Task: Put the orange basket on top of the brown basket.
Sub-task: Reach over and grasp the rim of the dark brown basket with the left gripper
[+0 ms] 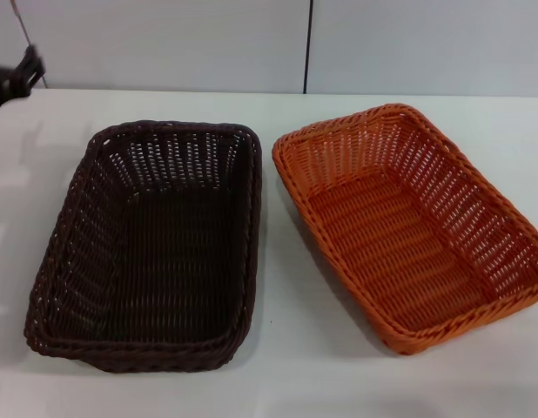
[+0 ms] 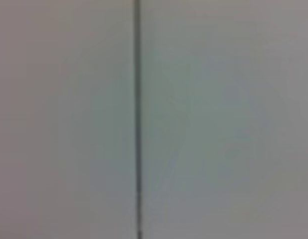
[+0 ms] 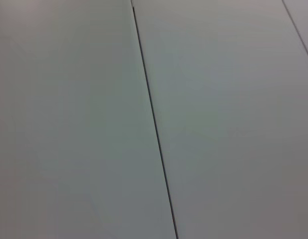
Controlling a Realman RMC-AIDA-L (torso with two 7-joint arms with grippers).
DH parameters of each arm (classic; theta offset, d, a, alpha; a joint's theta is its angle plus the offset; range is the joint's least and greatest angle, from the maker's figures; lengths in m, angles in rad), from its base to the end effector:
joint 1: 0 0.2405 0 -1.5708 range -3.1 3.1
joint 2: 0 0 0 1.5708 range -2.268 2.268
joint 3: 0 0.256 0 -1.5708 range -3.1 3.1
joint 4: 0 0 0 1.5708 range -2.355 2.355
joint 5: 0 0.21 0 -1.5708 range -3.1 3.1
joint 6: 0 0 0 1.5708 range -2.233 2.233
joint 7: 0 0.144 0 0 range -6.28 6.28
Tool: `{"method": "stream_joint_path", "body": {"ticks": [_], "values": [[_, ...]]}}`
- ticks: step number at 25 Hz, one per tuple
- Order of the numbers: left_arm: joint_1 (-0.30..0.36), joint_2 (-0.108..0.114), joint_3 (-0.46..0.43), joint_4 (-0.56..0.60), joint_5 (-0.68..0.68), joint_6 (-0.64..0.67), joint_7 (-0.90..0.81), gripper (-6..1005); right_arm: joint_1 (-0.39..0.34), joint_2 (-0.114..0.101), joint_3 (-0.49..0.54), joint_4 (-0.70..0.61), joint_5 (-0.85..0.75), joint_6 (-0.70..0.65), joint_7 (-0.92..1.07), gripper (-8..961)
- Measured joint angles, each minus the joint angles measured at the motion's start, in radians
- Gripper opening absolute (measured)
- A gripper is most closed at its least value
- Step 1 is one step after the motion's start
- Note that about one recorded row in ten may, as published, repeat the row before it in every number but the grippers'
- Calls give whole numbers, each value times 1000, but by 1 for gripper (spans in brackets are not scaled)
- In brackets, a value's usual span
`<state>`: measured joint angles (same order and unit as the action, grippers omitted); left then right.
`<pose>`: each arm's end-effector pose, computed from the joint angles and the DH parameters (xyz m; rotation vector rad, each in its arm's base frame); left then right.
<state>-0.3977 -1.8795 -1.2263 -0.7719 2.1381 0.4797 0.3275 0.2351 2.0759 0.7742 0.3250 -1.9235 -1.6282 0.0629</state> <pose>-0.3031 0.4145 0.0630 -1.5062 -0.6497 -0.4838 0.3333 0.2592 0.0446 -1.0692 0.3879 0.9101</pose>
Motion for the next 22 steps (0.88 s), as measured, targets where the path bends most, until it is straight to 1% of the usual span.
{"method": "stream_joint_path", "body": {"ticks": [1, 2, 3, 4, 5, 6, 7, 8, 9, 10, 11, 12, 13, 15, 17, 18, 19, 22], "values": [[17, 19, -94, -119, 70, -172, 0, 814, 0, 0, 0, 0, 0, 0, 0, 695], [29, 20, -157, -188, 113, -284, 0, 814, 0, 2, 1, 3, 0, 0, 0, 694], [51, 11, -276, -318, 175, -492, 4, 813, 3, 3, 2, 11, 0, 4, 0, 694], [51, 11, -276, -318, 175, -492, 4, 812, 3, 3, 2, 11, 0, 4, 0, 694], [63, -1, -348, -394, 205, -630, 13, 812, 5, 2, 3, 13, 0, 7, 0, 694], [70, -26, -426, -466, 226, -779, 36, 811, 10, 2, 5, 12, 0, 12, 0, 695], [72, -46, -482, -512, 235, -885, 67, 811, 15, 1, 7, 9, 0, 15, 0, 695], [70, -102, -602, -595, 251, -1088, 143, 810, 25, -1, 14, 3, 0, 28, 0, 695], [70, -102, -602, -595, 251, -1088, 143, 809, 25, -1, 14, 3, 0, 28, 0, 695], [61, -163, -718, -681, 299, -1273, 198, 809, 30, -2, 22, 2, 0, 43, 0, 694], [61, -163, -718, -681, 299, -1273, 198, 808, 30, -2, 22, 2, 0, 43, 0, 694], [59, -176, -743, -711, 329, -1335, 199, 807, 34, -2, 28, -1, 0, 53, 0, 694], [63, -180, -748, -765, 391, -1428, 149, 807, 39, -2, 36, -6, 0, 69, 0, 694], [75, -178, -715, -811, 418, -1482, 107, 806, 41, -3, 43, -9, 0, 81, 0, 694], [81, -179, -704, -829, 425, -1505, 99, 804, 41, -3, 47, -10, 0, 86, 0, 694], [87, -180, -679, -843, 439, -1531, 91, 804, 42, -3, 50, -10, 0, 89, 0, 695], [87, -180, -679, -843, 439, -1531, 91, 803, 42, -3, 51, -10, -1, 92, 0, 695], [85, -180, -639, -831, 480, -1547, 65, 801, 43, -3, 51, -15, -2, 95, 0, 695]]}}
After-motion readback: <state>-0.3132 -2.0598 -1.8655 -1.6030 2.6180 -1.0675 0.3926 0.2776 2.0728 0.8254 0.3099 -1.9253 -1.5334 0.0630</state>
